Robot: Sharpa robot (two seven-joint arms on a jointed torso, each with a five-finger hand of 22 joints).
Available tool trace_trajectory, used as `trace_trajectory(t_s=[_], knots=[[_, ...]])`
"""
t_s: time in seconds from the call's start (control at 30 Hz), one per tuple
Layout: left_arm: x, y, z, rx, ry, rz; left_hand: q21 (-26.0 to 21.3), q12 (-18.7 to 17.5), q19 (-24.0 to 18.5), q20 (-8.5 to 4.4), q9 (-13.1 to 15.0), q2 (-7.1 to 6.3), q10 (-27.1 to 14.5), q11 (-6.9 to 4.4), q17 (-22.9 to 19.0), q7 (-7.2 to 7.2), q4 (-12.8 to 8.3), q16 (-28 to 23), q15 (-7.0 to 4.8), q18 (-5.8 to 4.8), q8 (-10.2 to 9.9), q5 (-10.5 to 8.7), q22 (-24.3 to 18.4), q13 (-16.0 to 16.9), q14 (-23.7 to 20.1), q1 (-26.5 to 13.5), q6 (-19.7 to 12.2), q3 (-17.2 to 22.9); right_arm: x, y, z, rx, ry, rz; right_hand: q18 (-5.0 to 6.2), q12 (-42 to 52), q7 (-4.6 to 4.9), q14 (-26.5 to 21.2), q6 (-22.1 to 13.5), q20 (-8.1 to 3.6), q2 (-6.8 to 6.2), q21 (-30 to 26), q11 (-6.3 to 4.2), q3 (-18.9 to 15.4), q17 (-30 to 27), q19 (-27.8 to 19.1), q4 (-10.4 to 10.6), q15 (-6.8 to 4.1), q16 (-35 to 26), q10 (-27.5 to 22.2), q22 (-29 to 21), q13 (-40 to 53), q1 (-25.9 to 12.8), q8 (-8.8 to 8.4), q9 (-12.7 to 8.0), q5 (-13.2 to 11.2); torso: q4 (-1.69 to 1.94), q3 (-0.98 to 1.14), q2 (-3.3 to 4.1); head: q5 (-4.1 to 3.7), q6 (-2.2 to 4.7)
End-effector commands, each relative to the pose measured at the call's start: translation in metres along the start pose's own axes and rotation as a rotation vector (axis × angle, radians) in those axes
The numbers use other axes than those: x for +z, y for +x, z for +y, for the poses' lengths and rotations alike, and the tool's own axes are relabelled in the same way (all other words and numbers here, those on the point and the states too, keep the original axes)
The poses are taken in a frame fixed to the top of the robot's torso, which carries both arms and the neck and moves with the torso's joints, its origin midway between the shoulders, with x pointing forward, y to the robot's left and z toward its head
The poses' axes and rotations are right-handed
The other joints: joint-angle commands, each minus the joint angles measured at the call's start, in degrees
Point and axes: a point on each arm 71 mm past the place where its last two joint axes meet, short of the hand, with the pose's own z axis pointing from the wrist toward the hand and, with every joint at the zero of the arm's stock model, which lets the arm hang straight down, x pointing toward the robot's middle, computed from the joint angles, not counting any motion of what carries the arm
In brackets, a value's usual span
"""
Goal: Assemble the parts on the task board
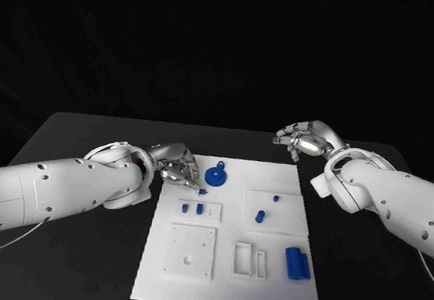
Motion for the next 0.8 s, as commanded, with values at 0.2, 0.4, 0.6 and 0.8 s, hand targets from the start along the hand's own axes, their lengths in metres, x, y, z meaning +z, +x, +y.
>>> trace_trajectory(t_s=[0.2, 0.4, 0.6, 0.8], knots=[[0.002, 0.006, -0.015, 0.084, 0.030, 0.002, 0.6, 5.6, 1.2, -3.63, 1.0, -1.59, 1.3, -1.52, 1.3, -0.47, -2.0, 2.8, -1.57, 0.45, 0.4, -0.54, 0.5, 3.2, 0.6, -0.8, 1.1, -4.3, 0.000, 0.001, 0.000, 0.003, -0.003, 0.010, 2.56, 0.3, 0.43, -0.4, -0.1, 0.12, 0.05, -0.3, 0.03, 0.1, -0.1, 0.1, -0.1, 0.13, 0.3, -0.4, 0.1, -0.1, 0.6, 0.30, 0.0, -0.4, -0.01, 0.01, -0.01, -0.11, 0.18], [0.006, 0.012, -0.023, 0.153, 0.037, 0.030, 0.9, 16.2, 1.9, -4.50, 1.5, -2.10, -2.5, -2.18, 2.6, -0.96, -3.8, 5.0, -2.45, -0.09, -0.1, 1.11, 1.0, 10.2, 0.2, 1.3, 1.4, -4.6, 0.001, 0.001, 0.001, 0.003, -0.003, 0.011, 2.56, 0.3, 0.43, -0.4, 0.0, 0.13, 0.06, -0.3, 0.04, 0.1, -0.1, 0.1, -0.1, 0.13, 0.3, -0.4, 0.1, -0.1, 0.6, 0.30, -0.1, -0.4, 0.01, 0.03, 0.00, -0.08, 0.18], [0.011, 0.015, -0.028, 0.215, 0.024, 0.034, 0.8, 18.2, 1.7, -4.70, 1.7, -1.68, -5.4, -2.08, 2.6, -0.73, -4.1, 5.0, -2.20, -0.36, -0.3, 2.84, 1.3, 11.6, -0.1, 2.8, 1.5, -3.7, 0.001, 0.003, 0.001, 0.004, -0.004, 0.013, 2.56, 0.3, 0.43, -0.4, 0.0, 0.14, 0.08, -0.3, 0.04, 0.1, -0.1, 0.1, -0.1, 0.13, 0.3, -0.3, 0.1, -0.1, 0.6, 0.31, -0.1, -0.4, 0.04, 0.05, 0.01, -0.11, 0.12], [0.015, 0.016, -0.030, 0.233, -0.002, 0.031, 0.8, 19.7, 1.9, -4.79, 1.9, -1.18, -6.2, -2.15, 2.6, -0.75, -3.8, 5.1, -2.20, -0.51, -0.5, 3.01, 1.5, 12.3, -0.1, 4.4, 1.7, -1.9, 0.001, 0.003, 0.002, 0.004, -0.005, 0.013, 2.56, 0.4, 0.44, -0.4, 0.0, 0.14, 0.09, -0.3, 0.04, 0.1, -0.1, 0.1, -0.1, 0.13, 0.3, -0.3, 0.2, -0.1, 0.6, 0.32, -0.1, -0.4, -0.03, 0.04, 0.01, -0.02, 0.19]])
